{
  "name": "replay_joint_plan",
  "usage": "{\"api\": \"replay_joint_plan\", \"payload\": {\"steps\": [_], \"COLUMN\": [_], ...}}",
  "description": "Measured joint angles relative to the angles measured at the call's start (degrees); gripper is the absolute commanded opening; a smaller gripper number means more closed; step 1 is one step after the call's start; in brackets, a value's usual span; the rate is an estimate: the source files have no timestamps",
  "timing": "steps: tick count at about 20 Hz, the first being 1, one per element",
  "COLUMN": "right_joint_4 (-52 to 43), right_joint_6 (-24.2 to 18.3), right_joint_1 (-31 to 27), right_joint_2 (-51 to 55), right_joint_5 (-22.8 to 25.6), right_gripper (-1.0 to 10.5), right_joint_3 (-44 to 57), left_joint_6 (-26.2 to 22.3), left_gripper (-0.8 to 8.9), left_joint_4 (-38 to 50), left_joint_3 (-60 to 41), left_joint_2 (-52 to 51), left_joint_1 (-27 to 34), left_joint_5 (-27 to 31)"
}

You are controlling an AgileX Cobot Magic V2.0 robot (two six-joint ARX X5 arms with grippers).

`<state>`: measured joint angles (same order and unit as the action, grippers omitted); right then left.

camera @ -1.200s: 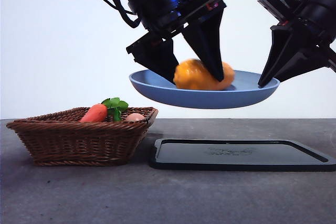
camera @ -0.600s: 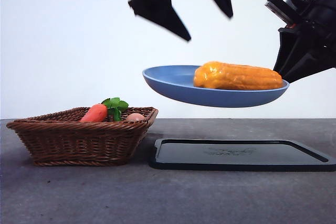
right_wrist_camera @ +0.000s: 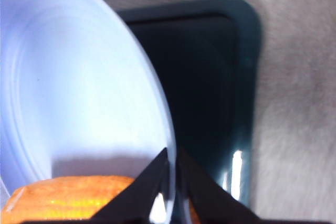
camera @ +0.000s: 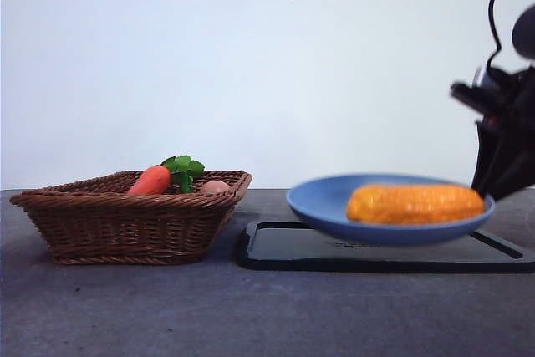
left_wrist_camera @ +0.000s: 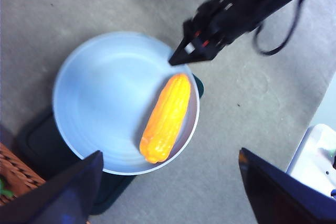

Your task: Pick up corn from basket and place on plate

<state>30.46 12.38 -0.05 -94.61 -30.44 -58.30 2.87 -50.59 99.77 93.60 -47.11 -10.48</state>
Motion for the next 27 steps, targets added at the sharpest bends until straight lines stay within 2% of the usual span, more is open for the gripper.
{"api": "replay_joint_plan", "payload": {"steps": [8,10,13,16,19,24,27], "right_joint_4": [-2.2,-2.3,-1.8,-0.5,2.4,11.6,17.0], "right_joint_6": [0.0,0.0,-0.1,-0.1,-0.1,-1.6,-3.1], "right_joint_1": [-0.1,-0.1,0.0,0.0,-0.1,-0.1,-0.1], "right_joint_2": [-5.2,-5.2,-5.3,-4.7,-0.8,11.3,20.6], "right_joint_5": [-1.1,-1.1,-1.5,-2.3,-1.6,3.6,3.6], "right_gripper": [0.0,0.6,2.2,2.3,2.3,2.3,2.3], "right_joint_3": [-0.1,-0.1,-0.1,-0.1,-0.1,-0.1,-0.1], "left_joint_6": [-0.4,-0.4,-0.4,-0.4,-0.4,-0.6,-0.7], "left_gripper": [4.19,4.19,4.19,4.19,4.19,4.19,4.17], "left_joint_4": [-0.9,-0.9,-0.9,-0.8,-0.8,-0.9,-1.1], "left_joint_3": [0.3,0.3,0.3,0.3,0.3,0.3,0.3], "left_joint_2": [0.0,0.0,0.0,0.0,0.0,0.0,0.0], "left_joint_1": [0.6,0.8,1.5,1.6,2.1,2.2,2.2], "left_joint_5": [0.0,0.0,0.0,0.0,0.0,0.0,0.0]}}
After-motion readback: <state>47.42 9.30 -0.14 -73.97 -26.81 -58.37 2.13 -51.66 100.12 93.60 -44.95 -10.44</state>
